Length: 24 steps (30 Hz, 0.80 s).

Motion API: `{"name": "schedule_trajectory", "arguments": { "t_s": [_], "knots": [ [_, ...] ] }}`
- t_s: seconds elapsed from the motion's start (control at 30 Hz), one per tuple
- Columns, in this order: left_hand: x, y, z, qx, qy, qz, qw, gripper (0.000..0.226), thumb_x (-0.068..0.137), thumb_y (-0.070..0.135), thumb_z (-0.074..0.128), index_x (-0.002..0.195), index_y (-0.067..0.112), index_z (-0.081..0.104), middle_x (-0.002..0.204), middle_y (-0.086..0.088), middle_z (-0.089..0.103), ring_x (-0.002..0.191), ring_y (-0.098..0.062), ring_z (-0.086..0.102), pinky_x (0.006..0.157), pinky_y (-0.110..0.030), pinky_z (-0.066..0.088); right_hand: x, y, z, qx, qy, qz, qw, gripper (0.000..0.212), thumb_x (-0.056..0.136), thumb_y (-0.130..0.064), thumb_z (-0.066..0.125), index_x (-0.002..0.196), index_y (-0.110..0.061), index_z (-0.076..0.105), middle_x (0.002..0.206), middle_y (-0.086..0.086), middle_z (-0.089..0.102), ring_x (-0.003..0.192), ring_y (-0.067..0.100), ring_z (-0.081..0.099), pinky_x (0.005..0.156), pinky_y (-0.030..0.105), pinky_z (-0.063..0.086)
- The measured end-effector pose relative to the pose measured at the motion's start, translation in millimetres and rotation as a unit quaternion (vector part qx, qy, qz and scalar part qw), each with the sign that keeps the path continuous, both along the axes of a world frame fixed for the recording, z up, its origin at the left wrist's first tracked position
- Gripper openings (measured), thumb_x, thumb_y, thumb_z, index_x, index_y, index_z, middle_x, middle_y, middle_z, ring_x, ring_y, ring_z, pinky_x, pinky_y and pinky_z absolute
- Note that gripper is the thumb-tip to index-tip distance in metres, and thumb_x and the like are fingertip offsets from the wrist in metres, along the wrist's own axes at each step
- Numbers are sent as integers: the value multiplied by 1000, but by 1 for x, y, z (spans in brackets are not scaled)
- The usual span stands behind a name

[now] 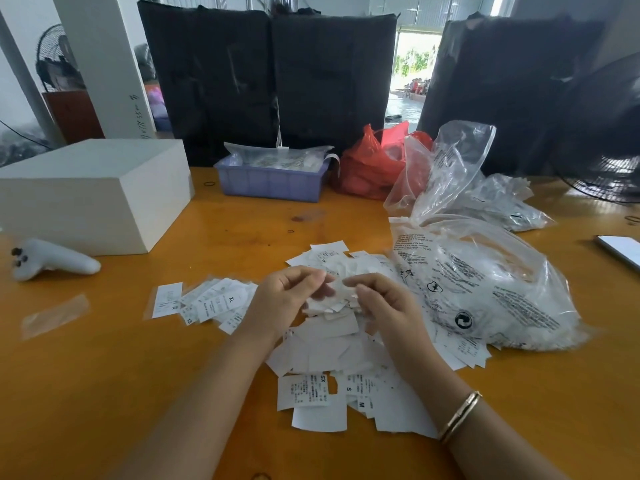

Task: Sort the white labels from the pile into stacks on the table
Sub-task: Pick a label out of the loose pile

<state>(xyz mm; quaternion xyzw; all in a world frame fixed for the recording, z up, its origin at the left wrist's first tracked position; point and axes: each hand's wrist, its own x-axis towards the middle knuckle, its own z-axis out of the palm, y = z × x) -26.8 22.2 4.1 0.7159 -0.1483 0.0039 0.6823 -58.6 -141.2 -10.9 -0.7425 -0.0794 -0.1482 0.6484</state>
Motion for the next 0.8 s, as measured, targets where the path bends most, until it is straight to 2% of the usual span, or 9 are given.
{"name": "schedule_trajectory", "arguments": {
  "t_s": [0.1,0.2,0.33,0.4,0.43,0.5,0.6,0.67,0.8],
  "knots": [
    [0,-1,-2,1,-18,14,1000,23,92,27,59,77,35,75,76,4,74,68,1,63,53,-11,44,1,0,1,34,20,3,999,24,97,-25,50,88,-21,71,53,-13,46,51,4,40,50,21,34],
    [0,-1,-4,9,-27,26,999,20,94,28,57,82,30,73,78,5,74,72,0,65,56,-13,45,3,1,1,-54,21,-39,998,15,93,-22,59,84,-21,70,51,-15,51,50,3,41,52,25,39],
    [1,3,-2,29,-20,-16,999,15,92,38,58,96,28,69,83,4,74,77,-2,66,60,-15,47,4,1,0,-92,8,-53,994,13,89,-25,65,77,-20,66,48,-17,51,45,1,40,46,14,33],
    [2,5,-1,23,4,-60,998,31,82,50,65,105,30,64,88,4,74,82,-3,67,63,-15,50,4,3,0,-103,2,-54,993,15,88,-25,66,73,-23,64,48,-16,50,44,2,39,45,13,31],
    [2,6,-2,24,13,-73,997,35,77,50,69,106,30,64,89,2,74,82,-5,67,65,-15,52,4,3,1,-109,-3,-53,993,16,87,-26,66,72,-26,63,48,-16,49,44,2,39,44,13,31],
    [3,5,-4,19,22,-67,997,21,75,35,74,94,28,69,83,1,74,77,-7,68,63,-17,52,3,4,1,-131,-19,-51,990,15,88,-27,65,74,-31,61,49,-16,49,45,2,39,44,13,31],
    [6,2,-7,5,23,-1,1000,1,84,19,71,83,19,70,75,2,73,67,-5,65,58,-18,50,1,4,4,-174,-56,-55,982,10,94,-27,52,92,-34,58,54,-13,45,48,2,41,46,14,31],
    [8,3,-8,-6,14,38,999,8,86,24,68,87,16,70,75,3,74,66,-3,66,57,-14,50,2,1,3,-227,-81,-62,969,21,99,-17,42,110,-28,56,62,-15,43,57,1,43,53,14,32],
    [11,2,-8,-6,15,93,996,9,88,26,67,84,19,70,72,8,73,60,1,64,50,-8,45,2,-2,-1,-452,-75,-25,889,43,92,-7,42,131,-27,45,90,-18,50,93,3,41,82,20,27]
  ]
}}
